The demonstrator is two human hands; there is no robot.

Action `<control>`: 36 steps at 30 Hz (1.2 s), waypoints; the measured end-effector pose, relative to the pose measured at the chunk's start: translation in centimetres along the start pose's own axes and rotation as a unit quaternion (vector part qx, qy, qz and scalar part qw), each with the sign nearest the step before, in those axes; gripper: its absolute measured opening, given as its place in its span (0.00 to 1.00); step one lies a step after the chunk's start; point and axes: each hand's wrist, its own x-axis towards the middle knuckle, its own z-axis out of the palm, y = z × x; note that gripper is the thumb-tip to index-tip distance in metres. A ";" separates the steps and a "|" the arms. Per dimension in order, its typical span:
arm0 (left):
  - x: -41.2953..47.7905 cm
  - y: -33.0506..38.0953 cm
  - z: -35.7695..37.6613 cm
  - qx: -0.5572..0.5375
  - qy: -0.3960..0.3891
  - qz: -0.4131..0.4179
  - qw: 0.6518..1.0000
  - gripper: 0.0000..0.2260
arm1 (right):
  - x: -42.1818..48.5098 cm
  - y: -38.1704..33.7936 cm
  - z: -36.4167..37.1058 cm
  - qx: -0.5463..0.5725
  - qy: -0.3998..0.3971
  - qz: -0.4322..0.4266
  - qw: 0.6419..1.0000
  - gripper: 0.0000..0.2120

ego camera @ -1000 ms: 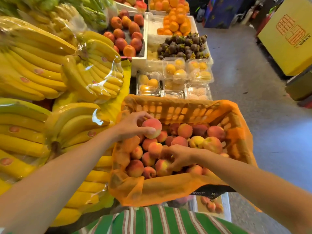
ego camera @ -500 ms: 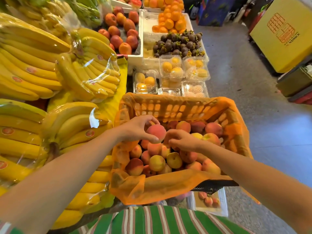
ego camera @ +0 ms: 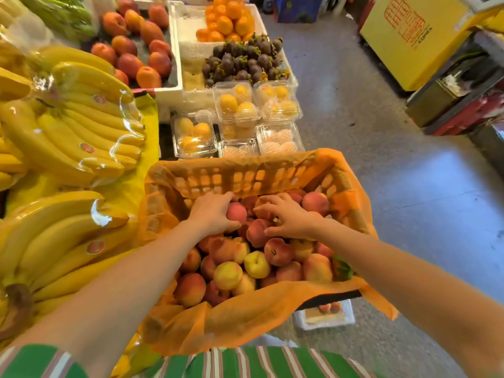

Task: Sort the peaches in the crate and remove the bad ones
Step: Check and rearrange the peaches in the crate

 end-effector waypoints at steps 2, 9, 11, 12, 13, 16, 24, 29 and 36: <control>0.9 0.4 0.5 0.034 -0.008 -0.001 0.999 0.29 | 0.1 0.3 0.1 -0.048 -0.006 -0.017 0.999 0.29; 2.5 1.7 1.3 0.061 0.011 -0.045 0.997 0.25 | 0.8 1.2 0.3 -0.021 0.017 0.002 1.000 0.27; 2.4 1.7 1.3 0.069 0.030 -0.057 0.996 0.24 | 1.1 1.4 0.2 0.003 0.030 0.011 0.999 0.27; 2.3 1.6 1.4 0.071 0.036 -0.055 0.995 0.25 | 1.2 1.5 0.2 0.014 0.034 0.018 0.999 0.27; 2.2 1.6 1.5 0.072 0.038 -0.049 0.995 0.25 | 1.3 1.5 0.2 0.023 0.034 0.024 0.999 0.27; 1.9 1.3 1.7 0.038 0.037 -0.036 0.998 0.27 | 1.5 1.4 0.1 0.021 0.031 0.035 0.999 0.27; 0.5 -0.2 1.2 -0.101 0.036 -0.052 0.993 0.28 | 3.1 0.9 0.0 -0.040 0.040 0.082 0.995 0.30; -0.4 -0.8 0.9 -0.122 0.040 -0.041 0.991 0.22 | 3.6 0.8 -0.7 -0.045 0.027 0.085 0.995 0.32; -2.4 -1.7 -0.1 -0.100 0.041 -0.033 0.994 0.15 | 3.1 -0.3 -0.6 0.068 0.104 0.010 0.992 0.27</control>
